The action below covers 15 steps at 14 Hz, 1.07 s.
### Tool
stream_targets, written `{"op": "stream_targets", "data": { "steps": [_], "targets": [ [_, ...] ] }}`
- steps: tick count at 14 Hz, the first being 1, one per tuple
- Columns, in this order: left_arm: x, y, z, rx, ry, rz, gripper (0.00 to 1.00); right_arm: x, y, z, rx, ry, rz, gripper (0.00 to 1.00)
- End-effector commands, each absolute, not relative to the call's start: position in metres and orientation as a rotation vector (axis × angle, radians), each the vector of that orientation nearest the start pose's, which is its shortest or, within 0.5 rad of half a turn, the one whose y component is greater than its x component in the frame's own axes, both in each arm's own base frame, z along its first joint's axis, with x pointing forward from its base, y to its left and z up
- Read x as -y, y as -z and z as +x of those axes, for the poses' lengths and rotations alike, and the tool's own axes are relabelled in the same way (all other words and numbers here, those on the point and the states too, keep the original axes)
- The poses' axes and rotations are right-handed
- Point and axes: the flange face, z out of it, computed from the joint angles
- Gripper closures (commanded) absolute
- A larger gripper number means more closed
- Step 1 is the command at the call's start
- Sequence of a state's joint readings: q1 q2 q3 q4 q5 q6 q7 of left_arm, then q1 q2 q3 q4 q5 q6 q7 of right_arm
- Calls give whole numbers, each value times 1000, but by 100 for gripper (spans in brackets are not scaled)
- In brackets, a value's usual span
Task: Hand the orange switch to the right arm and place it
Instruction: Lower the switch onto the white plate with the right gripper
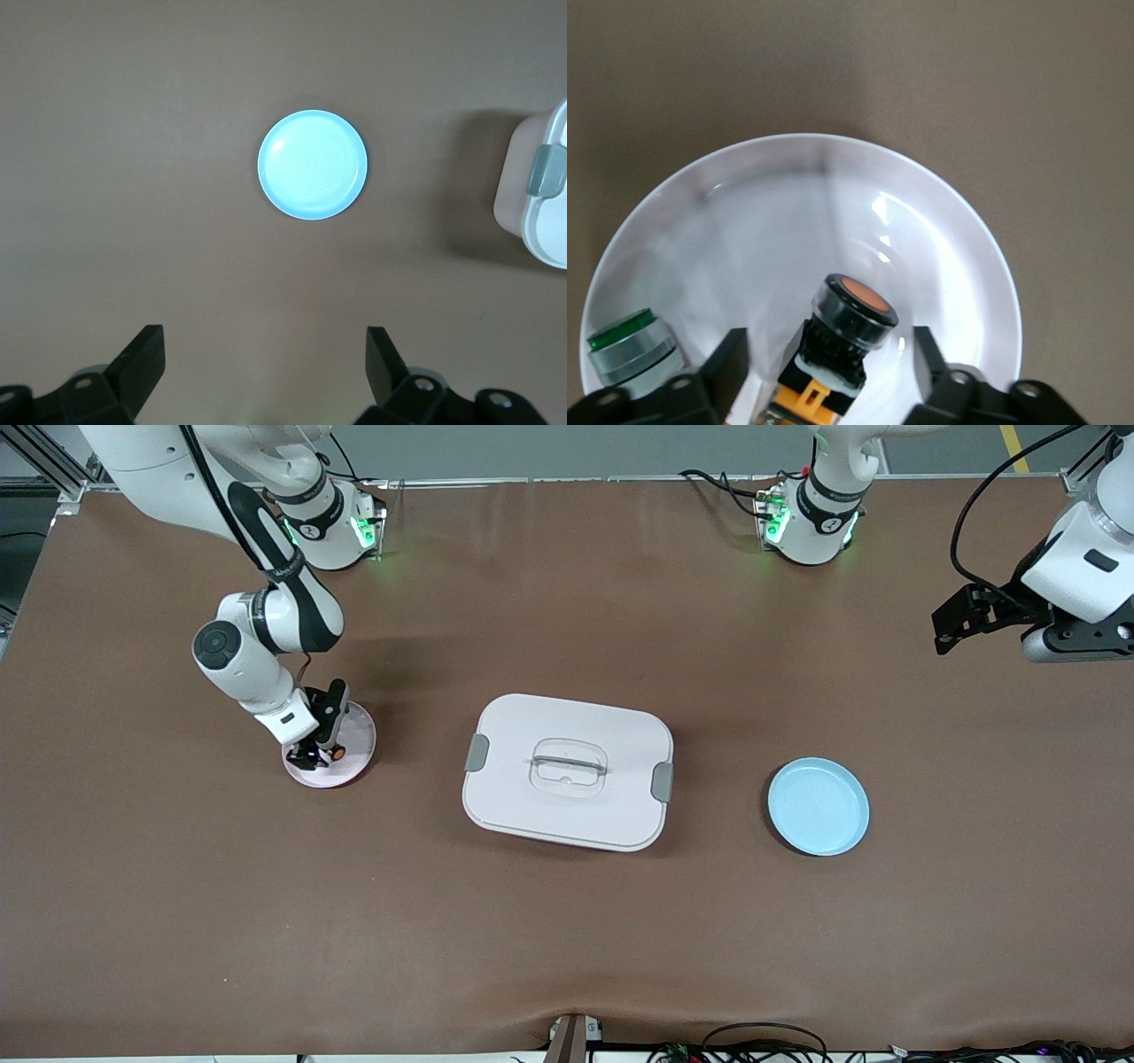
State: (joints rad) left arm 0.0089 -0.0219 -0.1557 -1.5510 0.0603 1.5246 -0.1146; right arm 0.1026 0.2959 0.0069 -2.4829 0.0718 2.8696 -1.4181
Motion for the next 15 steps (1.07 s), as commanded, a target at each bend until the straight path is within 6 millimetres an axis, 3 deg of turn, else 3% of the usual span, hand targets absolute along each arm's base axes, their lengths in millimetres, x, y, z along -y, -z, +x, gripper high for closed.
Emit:
{"op": "stream_targets", "data": {
  "steps": [1, 3, 8, 12, 15],
  "targets": [
    [75, -647, 531, -87, 14, -3113, 0, -49, -191, 488, 2133, 154, -2363, 0],
    [74, -649, 529, -87, 11, -3114, 0, -54, -197, 494, 2110, 101, -2345, 0],
    [74, -650, 525, -86, -20, -3111, 0, -57, -247, 520, 1971, -51, -2356, 0],
    [69, -657, 518, -71, -25, -3109, 0, -66, -307, 535, 1575, -254, -2557, 0],
    [67, -661, 516, -66, -13, -3109, 0, -70, -343, 528, 1355, -293, -2718, 0]
  ]
}}
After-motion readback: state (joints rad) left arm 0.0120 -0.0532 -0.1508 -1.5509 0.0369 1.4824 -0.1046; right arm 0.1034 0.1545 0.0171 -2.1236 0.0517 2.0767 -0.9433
